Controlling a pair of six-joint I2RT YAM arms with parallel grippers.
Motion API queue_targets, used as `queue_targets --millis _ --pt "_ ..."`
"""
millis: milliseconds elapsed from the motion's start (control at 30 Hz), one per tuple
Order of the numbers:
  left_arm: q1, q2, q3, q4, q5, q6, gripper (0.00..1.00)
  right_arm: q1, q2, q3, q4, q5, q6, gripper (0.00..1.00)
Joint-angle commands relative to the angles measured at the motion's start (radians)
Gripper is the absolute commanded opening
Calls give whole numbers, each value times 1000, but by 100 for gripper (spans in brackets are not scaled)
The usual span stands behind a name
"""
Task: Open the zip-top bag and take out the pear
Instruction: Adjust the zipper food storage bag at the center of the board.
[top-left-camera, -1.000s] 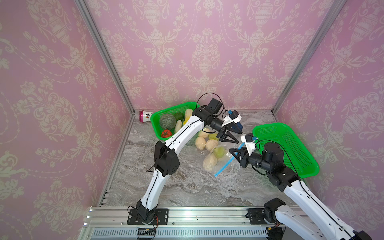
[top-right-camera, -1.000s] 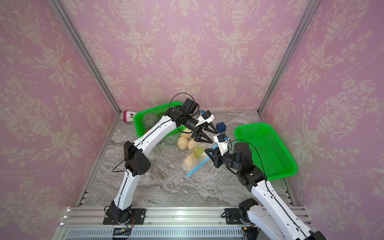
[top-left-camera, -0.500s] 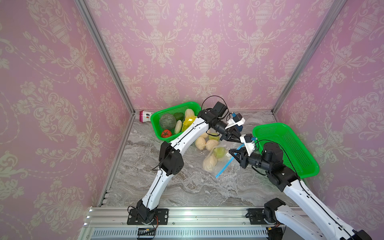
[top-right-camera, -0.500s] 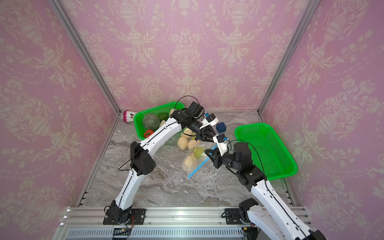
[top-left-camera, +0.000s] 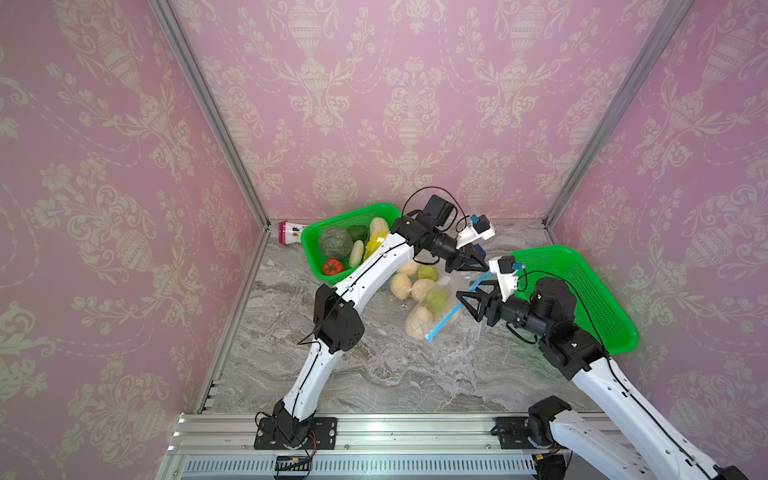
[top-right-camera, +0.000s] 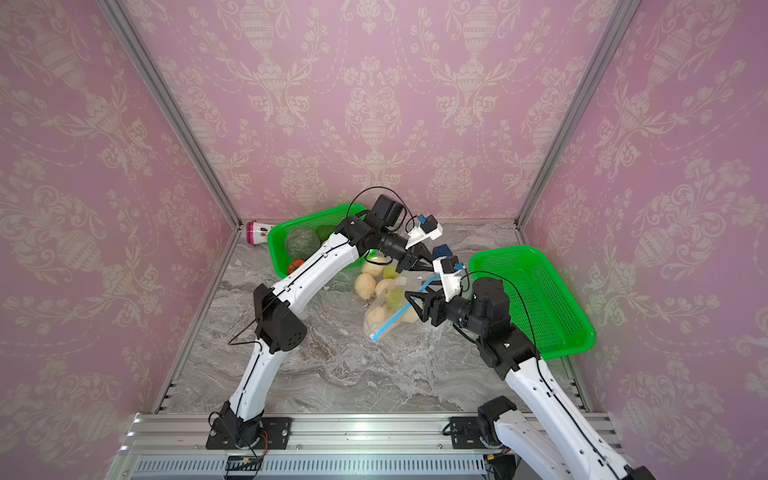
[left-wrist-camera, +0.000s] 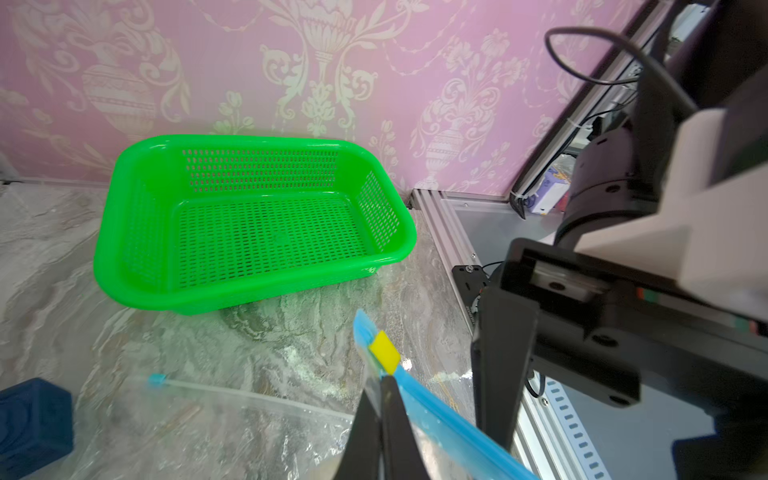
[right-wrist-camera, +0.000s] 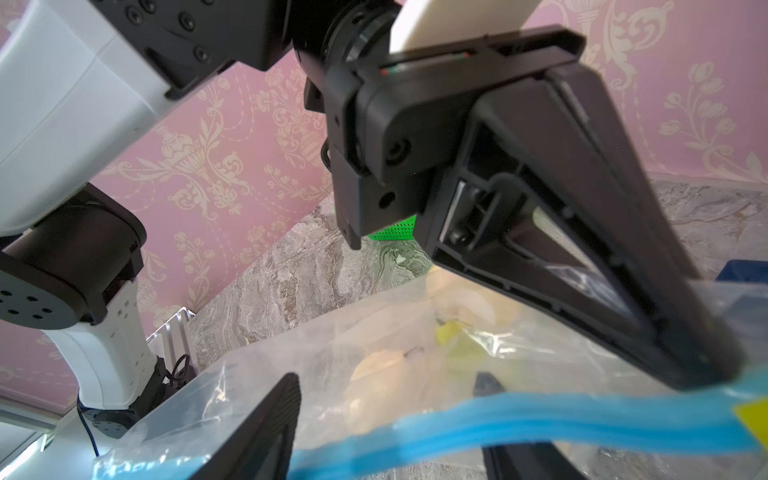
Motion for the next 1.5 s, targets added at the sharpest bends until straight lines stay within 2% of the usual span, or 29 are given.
queue_targets --millis 0,200,333,367,500,700,867,967,1200,1300,1467 --pt "-32 -159 18 45 -256 -129 0 -2 23 85 19 43 80 71" --pt "-63 -262 13 17 -496 -208 0 -2 94 209 -40 74 83 70" --pt "-82 -308 15 -42 -617 -236 0 -3 119 288 -95 101 10 67" --pt "-86 -320 11 -58 -649 -244 0 -4 124 300 -109 100 -22 65" --pt "-101 -383 -57 -53 -737 -278 0 -22 139 317 -136 50 -115 42" --pt "-108 -455 -183 19 -776 -284 0 -54 163 311 -141 -96 -219 16" --pt "-108 -495 -234 27 -789 -287 0 -61 181 334 -194 -142 -299 14" --pt "-108 -572 -363 110 -816 -333 0 -63 211 359 -277 -178 -373 14" --pt "-108 -888 -901 442 -937 -563 0 -66 286 358 -377 -218 -475 15" --pt "-108 -1008 -1058 542 -966 -602 0 -66 333 372 -396 -234 -511 15" --pt "-107 -1073 -1136 496 -956 -549 35 -65 411 417 -439 -240 -542 15"
